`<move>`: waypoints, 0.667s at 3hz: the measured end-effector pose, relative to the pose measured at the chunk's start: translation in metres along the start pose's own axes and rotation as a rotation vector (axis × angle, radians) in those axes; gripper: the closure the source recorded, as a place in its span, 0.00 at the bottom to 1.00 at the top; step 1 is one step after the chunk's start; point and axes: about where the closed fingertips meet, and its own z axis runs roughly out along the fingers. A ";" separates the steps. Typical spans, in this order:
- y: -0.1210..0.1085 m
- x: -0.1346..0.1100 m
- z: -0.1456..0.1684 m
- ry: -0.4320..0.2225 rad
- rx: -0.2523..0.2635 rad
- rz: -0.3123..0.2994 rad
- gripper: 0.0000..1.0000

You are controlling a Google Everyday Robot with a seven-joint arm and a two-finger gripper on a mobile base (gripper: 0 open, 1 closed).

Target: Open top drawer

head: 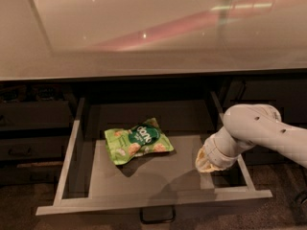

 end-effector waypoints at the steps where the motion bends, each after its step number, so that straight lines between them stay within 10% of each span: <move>1: 0.000 0.000 0.000 0.000 0.000 0.000 1.00; 2: -0.015 -0.010 -0.024 0.027 0.024 -0.004 1.00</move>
Offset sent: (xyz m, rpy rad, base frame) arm 0.0214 0.0196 0.0759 -0.0410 -0.0893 -0.0201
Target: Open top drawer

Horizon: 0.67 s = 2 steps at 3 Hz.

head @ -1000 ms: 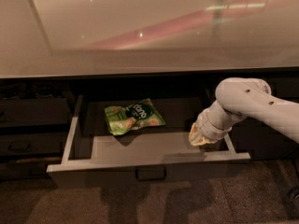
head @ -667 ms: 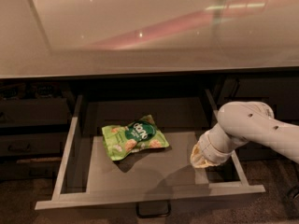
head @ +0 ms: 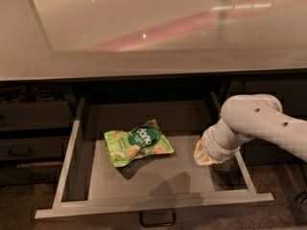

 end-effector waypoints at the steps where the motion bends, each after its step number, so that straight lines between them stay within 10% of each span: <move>1: -0.011 -0.024 -0.042 0.039 0.065 -0.031 1.00; 2: -0.013 -0.026 -0.050 0.051 0.076 -0.038 1.00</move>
Offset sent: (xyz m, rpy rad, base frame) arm -0.0035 0.0133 0.0417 -0.0114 -0.0705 0.0079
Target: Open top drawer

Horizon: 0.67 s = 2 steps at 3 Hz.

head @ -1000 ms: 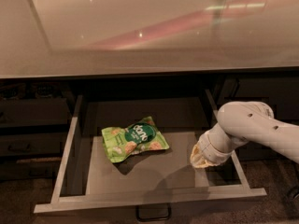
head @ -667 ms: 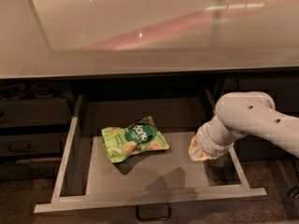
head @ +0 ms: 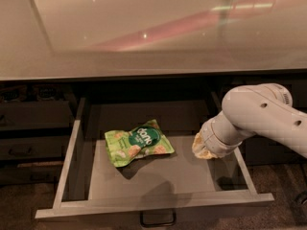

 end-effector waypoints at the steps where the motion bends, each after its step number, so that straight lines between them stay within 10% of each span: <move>1: 0.019 -0.008 0.025 -0.027 -0.033 -0.023 1.00; 2: 0.050 -0.023 0.052 -0.056 -0.062 -0.060 1.00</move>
Offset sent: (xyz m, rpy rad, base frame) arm -0.0791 0.0231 -0.1011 0.0200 0.1004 0.1370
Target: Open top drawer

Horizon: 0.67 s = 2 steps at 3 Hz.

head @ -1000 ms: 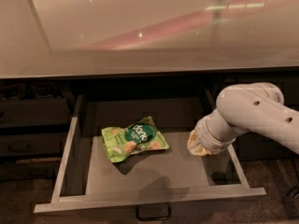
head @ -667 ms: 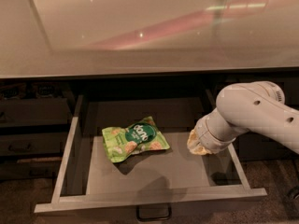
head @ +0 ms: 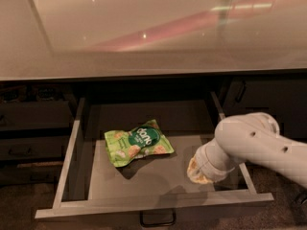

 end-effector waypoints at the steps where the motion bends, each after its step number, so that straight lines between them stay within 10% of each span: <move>1: 0.026 -0.016 0.016 -0.003 -0.004 -0.034 1.00; 2: 0.025 -0.015 0.016 -0.003 -0.004 -0.034 0.81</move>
Offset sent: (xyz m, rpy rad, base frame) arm -0.0268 0.0065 -0.0174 -0.0029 -0.0038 0.0315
